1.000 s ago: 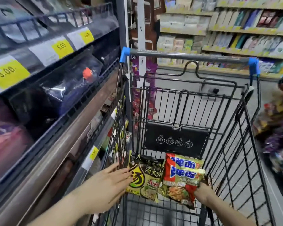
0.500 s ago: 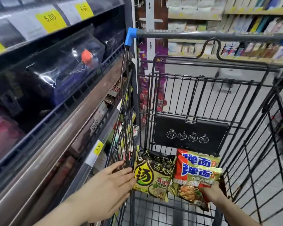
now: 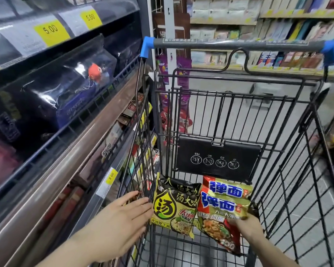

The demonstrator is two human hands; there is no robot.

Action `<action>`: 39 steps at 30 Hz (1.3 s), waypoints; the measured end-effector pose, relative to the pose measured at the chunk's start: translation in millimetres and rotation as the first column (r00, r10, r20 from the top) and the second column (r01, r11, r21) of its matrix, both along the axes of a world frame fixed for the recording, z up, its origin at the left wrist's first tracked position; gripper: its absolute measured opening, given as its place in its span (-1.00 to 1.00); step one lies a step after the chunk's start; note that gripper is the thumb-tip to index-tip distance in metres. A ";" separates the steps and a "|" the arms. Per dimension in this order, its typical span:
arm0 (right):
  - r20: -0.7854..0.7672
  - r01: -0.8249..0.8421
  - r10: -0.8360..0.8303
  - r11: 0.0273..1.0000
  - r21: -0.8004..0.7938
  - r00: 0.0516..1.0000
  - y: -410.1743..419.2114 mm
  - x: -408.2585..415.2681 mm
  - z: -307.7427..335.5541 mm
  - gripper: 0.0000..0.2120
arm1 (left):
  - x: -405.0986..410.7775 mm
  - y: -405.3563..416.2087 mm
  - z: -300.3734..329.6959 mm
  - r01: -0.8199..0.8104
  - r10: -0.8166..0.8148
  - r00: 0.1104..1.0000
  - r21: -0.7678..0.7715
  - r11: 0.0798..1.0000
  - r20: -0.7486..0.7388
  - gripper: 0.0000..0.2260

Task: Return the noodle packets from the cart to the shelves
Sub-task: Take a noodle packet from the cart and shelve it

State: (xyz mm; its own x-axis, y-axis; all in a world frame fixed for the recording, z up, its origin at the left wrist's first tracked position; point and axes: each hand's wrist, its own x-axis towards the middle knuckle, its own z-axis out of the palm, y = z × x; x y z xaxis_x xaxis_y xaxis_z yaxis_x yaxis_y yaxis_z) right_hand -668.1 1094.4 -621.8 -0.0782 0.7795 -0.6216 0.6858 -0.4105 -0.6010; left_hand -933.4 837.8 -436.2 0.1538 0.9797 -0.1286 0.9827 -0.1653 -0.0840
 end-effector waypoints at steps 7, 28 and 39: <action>0.069 -0.172 0.164 0.976 0.132 0.984 -16.5 14.1 56.6 -0.75 | 3.6 0.2 0.4 -0.002 0.000 1.000 0.080 0.997 0.030 -0.64; -0.380 0.177 -0.132 0.981 0.085 0.916 -34.4 109.3 270.4 -0.79 | 122.8 166.3 -117.8 -0.240 0.796 0.101 -0.762 0.602 0.597 -0.34; -0.494 0.182 -0.133 0.982 0.053 0.859 -37.9 127.0 249.2 -0.15 | 123.2 214.0 -256.2 -0.473 0.796 -0.112 -0.737 0.483 0.594 -0.05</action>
State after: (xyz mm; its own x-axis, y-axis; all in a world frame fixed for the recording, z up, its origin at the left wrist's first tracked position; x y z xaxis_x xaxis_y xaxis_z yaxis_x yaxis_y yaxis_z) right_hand -541.1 1056.5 -372.6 -0.2220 0.8598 -0.4598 0.2273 -0.4129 -0.8820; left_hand -810.2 1051.8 -692.4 -0.3687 0.6425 -0.6718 0.0413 0.7333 0.6786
